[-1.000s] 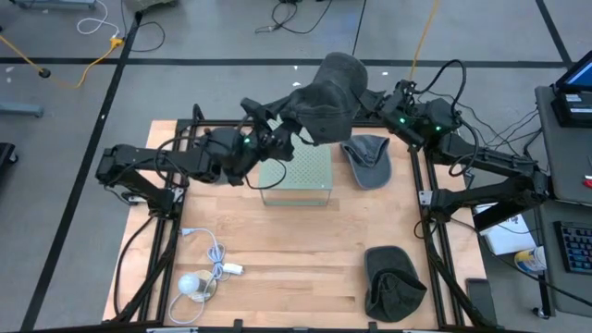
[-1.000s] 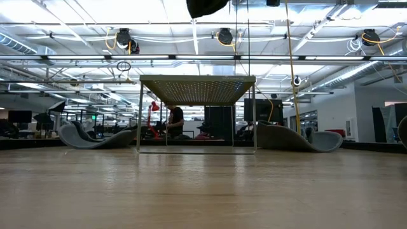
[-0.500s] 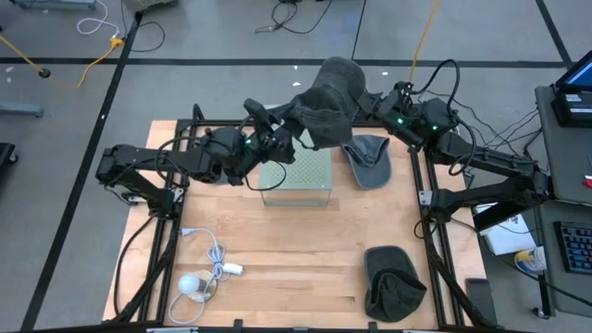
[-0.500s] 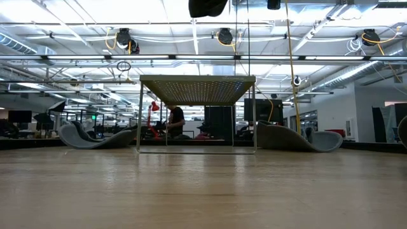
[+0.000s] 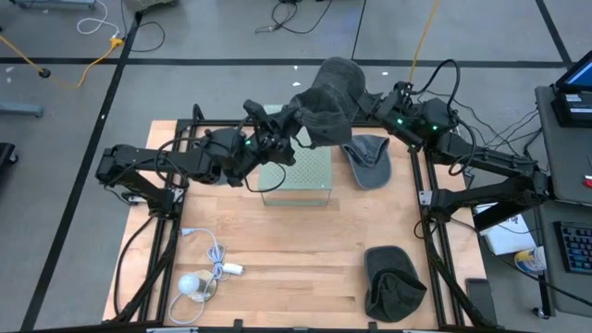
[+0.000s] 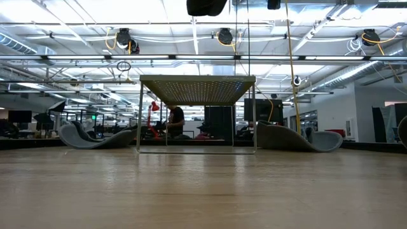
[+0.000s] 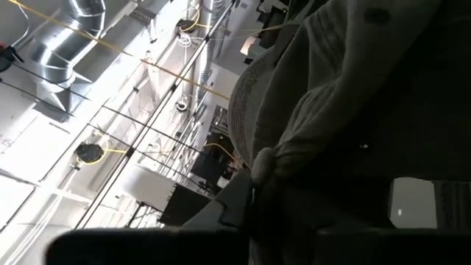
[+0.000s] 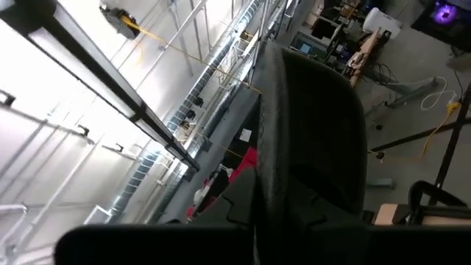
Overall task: Pick & Place hat
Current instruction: Put the left black cap on the shelf
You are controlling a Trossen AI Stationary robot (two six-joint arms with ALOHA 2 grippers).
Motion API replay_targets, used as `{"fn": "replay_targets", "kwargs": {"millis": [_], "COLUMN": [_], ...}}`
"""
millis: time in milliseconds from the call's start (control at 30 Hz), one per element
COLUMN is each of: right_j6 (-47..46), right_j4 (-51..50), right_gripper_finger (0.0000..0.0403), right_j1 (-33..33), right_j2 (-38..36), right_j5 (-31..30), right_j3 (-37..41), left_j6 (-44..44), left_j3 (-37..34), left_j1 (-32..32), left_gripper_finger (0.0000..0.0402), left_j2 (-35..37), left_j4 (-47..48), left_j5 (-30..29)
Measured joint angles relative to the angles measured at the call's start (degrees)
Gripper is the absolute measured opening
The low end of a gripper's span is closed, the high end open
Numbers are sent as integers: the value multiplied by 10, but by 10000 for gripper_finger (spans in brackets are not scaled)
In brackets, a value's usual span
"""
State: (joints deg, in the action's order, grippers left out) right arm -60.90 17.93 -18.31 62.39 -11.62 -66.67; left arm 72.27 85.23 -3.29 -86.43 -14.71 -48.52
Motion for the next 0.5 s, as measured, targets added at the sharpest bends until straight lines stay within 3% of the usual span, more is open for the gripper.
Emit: {"fn": "replay_targets", "kwargs": {"millis": [100,300,500], "right_j6": [27,82,135], "right_j4": [7,6,-52], "right_gripper_finger": [46,114,179], "right_j1": [0,0,0], "right_j2": [0,0,-10], "right_j5": [13,13,13], "right_j3": [0,0,0], "left_j6": [7,22,43], "left_j3": [0,0,0], "left_j1": [0,0,0], "left_gripper_finger": [13,15,14], "left_j2": [0,0,0], "left_j4": [0,-10,-81], "left_j5": [-15,-60,-99]}}
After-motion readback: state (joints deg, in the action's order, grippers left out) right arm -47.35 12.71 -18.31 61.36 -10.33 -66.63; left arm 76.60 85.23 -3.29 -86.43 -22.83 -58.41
